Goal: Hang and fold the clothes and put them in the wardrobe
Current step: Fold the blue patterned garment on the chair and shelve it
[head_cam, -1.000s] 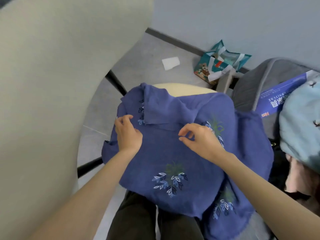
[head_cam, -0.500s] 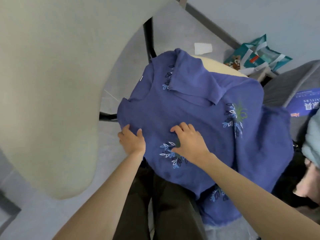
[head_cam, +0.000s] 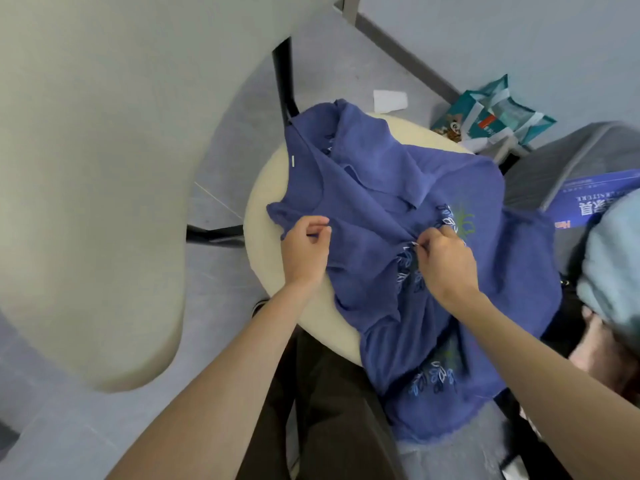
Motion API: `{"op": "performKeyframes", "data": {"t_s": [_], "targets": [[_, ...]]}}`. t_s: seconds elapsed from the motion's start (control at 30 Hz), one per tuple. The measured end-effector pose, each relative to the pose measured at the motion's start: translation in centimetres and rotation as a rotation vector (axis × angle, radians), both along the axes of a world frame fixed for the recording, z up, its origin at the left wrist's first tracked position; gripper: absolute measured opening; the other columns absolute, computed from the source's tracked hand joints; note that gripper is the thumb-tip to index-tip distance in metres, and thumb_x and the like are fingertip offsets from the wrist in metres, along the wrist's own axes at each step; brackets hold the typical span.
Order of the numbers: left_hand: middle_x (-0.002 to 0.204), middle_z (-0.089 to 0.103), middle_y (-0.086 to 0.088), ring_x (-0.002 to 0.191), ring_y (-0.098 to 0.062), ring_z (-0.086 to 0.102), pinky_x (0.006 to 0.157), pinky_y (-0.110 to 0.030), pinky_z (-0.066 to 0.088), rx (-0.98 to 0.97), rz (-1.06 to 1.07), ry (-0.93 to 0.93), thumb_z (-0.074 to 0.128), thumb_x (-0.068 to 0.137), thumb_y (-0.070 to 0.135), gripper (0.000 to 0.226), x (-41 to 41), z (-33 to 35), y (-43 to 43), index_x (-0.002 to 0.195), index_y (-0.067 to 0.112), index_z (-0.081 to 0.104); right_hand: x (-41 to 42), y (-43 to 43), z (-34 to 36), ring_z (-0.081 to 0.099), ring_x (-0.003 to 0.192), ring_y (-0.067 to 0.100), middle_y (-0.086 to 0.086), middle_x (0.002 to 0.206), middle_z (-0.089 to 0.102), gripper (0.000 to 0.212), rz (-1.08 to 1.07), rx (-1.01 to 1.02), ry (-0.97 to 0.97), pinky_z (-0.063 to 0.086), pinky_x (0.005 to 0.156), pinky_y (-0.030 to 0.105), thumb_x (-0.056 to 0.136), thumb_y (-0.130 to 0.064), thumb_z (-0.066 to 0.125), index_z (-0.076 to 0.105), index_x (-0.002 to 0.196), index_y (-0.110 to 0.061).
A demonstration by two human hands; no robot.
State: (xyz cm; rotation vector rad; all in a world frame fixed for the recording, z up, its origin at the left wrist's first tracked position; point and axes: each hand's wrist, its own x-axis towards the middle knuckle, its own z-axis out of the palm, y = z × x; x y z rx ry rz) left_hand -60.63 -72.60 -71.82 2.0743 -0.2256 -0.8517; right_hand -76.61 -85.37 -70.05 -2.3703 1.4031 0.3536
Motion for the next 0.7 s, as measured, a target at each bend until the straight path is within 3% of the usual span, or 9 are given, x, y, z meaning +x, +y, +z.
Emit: {"op": "performKeyframes", "data": {"t_s": [0.07,0.13,0.27,0.33,0.4,0.47,0.53,0.6,0.7], "targets": [[0.097,0.061,-0.001,0.075,-0.009,0.054,0.067,-0.005,0.038,0.018,0.060,-0.088,0.057,0.089,0.005,0.019,0.0,0.2,-0.3,0.105,0.012,0.064,-0.6,-0.7,0.0,0.054,0.093,0.041,0.017,0.114,0.055,0.017,-0.101,0.011,-0.059,0.037,0.071,0.041,0.094,-0.007,0.047,0.056,0.108,-0.004],[0.108,0.051,-0.006,0.086,-0.017,0.053,0.078,-0.014,0.040,0.084,0.038,-0.105,0.052,0.087,-0.004,0.032,0.2,0.3,0.3,0.115,0.010,0.059,-0.4,0.0,0.1,0.051,0.087,0.036,0.012,0.105,0.056,0.014,-0.149,0.052,-0.206,0.029,0.066,0.035,0.091,-0.004,0.047,0.050,0.104,-0.006],[0.109,0.040,-0.001,0.100,-0.019,0.049,0.090,-0.027,0.043,0.102,-0.313,-0.231,0.042,0.078,-0.019,0.050,0.9,0.4,3.0,0.117,0.010,0.053,1.0,4.6,0.1,0.051,0.077,0.026,0.003,0.086,0.051,0.012,0.122,0.174,-0.413,0.042,0.069,0.042,0.084,-0.008,0.057,0.050,0.093,-0.008],[0.112,0.041,-0.004,0.100,-0.021,0.050,0.084,-0.033,0.046,0.132,-0.508,-0.309,0.041,0.073,-0.023,0.053,1.4,0.1,4.1,0.114,0.009,0.051,1.3,6.9,-0.6,0.053,0.086,0.028,0.003,0.093,0.053,0.022,0.336,0.219,-0.302,0.044,0.076,0.043,0.082,-0.021,0.063,0.054,0.097,-0.010],[0.119,0.041,-0.005,0.103,-0.021,0.049,0.079,-0.035,0.048,0.173,-0.655,-0.352,0.042,0.072,-0.023,0.056,1.7,-0.4,4.7,0.116,0.010,0.050,1.2,8.4,-1.6,0.047,0.104,0.028,0.004,0.115,0.049,0.041,0.514,0.202,-0.089,0.038,0.089,0.039,0.081,-0.032,0.062,0.052,0.116,-0.014],[0.126,0.041,-0.005,0.110,-0.020,0.045,0.076,-0.034,0.047,0.225,-0.768,-0.411,0.046,0.076,-0.019,0.056,1.5,-0.8,4.9,0.122,0.013,0.051,0.9,8.8,-2.2,0.039,0.115,0.030,0.006,0.131,0.042,0.052,0.583,0.178,-0.027,0.033,0.098,0.036,0.080,-0.018,0.060,0.045,0.130,-0.013],[0.131,0.040,-0.006,0.113,-0.023,0.041,0.076,-0.032,0.045,0.288,-0.859,-0.502,0.050,0.081,-0.011,0.055,1.2,-1.0,4.8,0.129,0.017,0.050,0.2,8.8,-2.4,0.036,0.120,0.031,0.008,0.138,0.038,0.060,0.636,0.151,-0.031,0.029,0.105,0.033,0.073,-0.001,0.056,0.043,0.131,-0.009],[0.130,0.041,-0.008,0.110,-0.024,0.042,0.074,-0.030,0.042,0.332,-0.922,-0.602,0.051,0.083,-0.004,0.050,1.0,-1.1,4.4,0.129,0.017,0.049,-0.6,8.6,-2.3,0.038,0.121,0.032,0.011,0.138,0.040,0.062,0.677,0.129,-0.056,0.034,0.102,0.031,0.066,0.009,0.056,0.048,0.125,-0.006],[0.118,0.047,-0.005,0.103,-0.022,0.044,0.073,-0.029,0.034,0.409,-0.976,-0.704,0.046,0.089,0.003,0.035,0.9,-1.0,4.0,0.120,0.017,0.048,-1.2,8.4,-2.0,0.052,0.102,0.032,0.015,0.111,0.057,0.029,0.536,0.140,-0.183,0.046,0.082,0.031,0.076,0.012,0.054,0.060,0.102,-0.001]]}}
